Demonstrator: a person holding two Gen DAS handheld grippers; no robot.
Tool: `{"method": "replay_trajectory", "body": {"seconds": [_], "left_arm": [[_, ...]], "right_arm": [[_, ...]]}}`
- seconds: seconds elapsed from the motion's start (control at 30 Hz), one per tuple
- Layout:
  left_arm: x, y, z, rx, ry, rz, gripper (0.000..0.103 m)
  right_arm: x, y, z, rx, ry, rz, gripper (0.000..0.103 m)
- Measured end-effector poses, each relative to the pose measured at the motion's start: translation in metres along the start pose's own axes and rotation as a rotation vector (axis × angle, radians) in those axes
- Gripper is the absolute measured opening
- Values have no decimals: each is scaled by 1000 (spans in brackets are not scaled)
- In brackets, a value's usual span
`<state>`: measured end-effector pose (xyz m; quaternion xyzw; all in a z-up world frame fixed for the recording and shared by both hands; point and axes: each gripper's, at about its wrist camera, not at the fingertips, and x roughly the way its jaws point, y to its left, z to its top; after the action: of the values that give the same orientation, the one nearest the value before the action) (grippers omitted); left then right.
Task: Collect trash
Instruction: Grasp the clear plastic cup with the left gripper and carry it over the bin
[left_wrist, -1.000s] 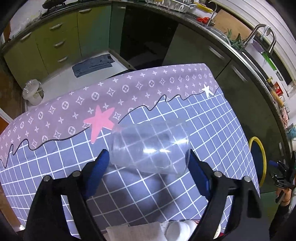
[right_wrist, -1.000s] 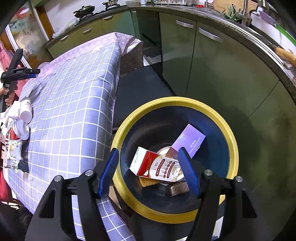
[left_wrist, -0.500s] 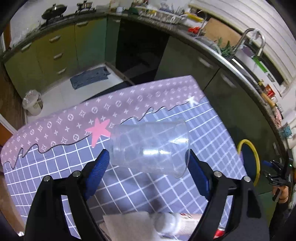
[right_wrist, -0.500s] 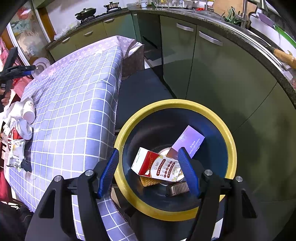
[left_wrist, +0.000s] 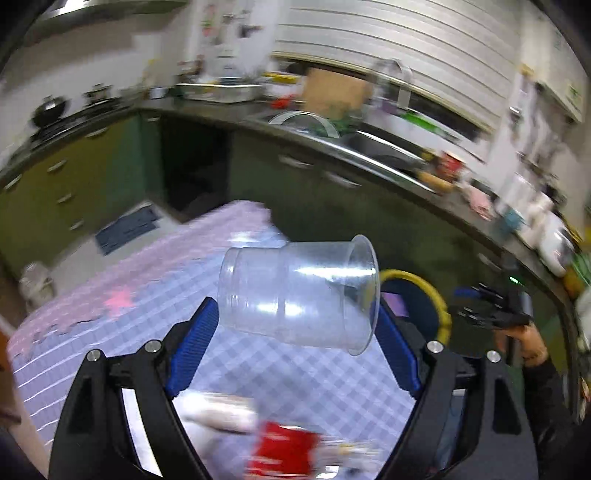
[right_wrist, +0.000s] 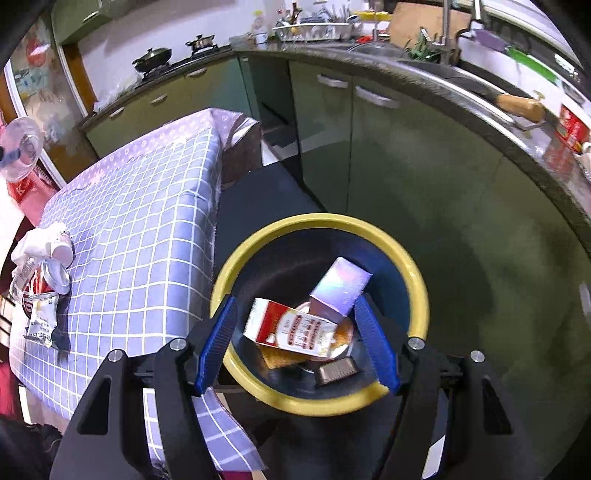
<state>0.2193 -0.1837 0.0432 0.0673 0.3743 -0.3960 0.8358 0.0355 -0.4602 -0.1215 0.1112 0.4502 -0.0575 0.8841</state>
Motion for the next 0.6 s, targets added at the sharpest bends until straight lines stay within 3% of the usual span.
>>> {"method": "replay_trajectory", "body": {"seconds": [0.27, 0.47, 0.6], "left_arm": [[95, -135, 9, 140, 193, -203, 80], [182, -199, 12, 175, 307, -237, 80], [238, -234, 4, 215, 371, -218, 80]], "right_arm": [[-54, -35, -29, 31, -77, -51, 67], [-95, -71, -64, 66, -117, -109, 68], [-114, -90, -84, 93, -134, -134, 69]]}}
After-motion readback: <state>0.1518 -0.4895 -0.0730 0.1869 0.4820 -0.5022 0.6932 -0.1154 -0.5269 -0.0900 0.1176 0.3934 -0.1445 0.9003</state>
